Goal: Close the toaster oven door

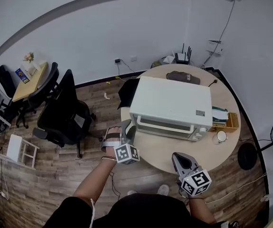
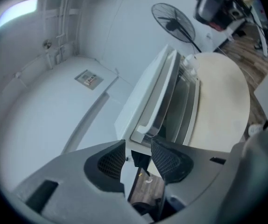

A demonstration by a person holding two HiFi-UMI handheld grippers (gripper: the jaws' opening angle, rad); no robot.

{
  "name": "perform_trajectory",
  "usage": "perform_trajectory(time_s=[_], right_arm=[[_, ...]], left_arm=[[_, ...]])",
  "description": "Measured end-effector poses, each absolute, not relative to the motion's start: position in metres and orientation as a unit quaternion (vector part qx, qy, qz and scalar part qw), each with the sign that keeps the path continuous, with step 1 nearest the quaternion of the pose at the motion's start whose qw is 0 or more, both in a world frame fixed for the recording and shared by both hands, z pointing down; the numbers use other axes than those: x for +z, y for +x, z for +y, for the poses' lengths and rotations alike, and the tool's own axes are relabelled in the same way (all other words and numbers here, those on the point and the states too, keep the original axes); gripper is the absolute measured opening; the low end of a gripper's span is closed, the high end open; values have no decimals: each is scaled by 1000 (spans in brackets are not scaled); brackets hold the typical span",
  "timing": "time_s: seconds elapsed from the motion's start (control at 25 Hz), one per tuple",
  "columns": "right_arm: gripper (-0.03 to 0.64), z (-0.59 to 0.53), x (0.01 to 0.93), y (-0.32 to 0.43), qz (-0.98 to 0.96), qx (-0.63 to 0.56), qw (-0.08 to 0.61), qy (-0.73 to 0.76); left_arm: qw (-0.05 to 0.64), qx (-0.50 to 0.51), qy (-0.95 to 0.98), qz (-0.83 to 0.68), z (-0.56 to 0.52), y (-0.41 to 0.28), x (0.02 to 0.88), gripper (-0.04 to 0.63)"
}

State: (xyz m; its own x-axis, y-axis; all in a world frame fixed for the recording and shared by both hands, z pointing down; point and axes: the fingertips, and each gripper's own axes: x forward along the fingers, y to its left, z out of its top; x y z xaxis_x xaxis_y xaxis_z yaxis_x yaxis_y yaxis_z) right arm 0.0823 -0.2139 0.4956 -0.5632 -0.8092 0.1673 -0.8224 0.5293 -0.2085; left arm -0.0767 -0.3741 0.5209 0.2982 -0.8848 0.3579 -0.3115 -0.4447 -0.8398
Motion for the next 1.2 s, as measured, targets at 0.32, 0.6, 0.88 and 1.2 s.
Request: perform_trajectory(time_s=[0.32, 0.6, 0.88, 1.2], right_arm=[[-6, -216, 494, 70, -881, 121, 33, 457], [-6, -216, 484, 73, -864, 66, 60, 495], [-7, -221, 474, 88, -841, 40, 80, 534], [-6, -222, 466, 87, -843, 26, 88, 529]], left_arm=[[126, -259, -830, 478, -335, -71, 499, 35], [3, -147, -862, 485, -302, -71, 479, 8], [-13, -131, -877, 462, -279, -62, 484, 8], [-16, -127, -875, 468, -268, -66, 488, 8]])
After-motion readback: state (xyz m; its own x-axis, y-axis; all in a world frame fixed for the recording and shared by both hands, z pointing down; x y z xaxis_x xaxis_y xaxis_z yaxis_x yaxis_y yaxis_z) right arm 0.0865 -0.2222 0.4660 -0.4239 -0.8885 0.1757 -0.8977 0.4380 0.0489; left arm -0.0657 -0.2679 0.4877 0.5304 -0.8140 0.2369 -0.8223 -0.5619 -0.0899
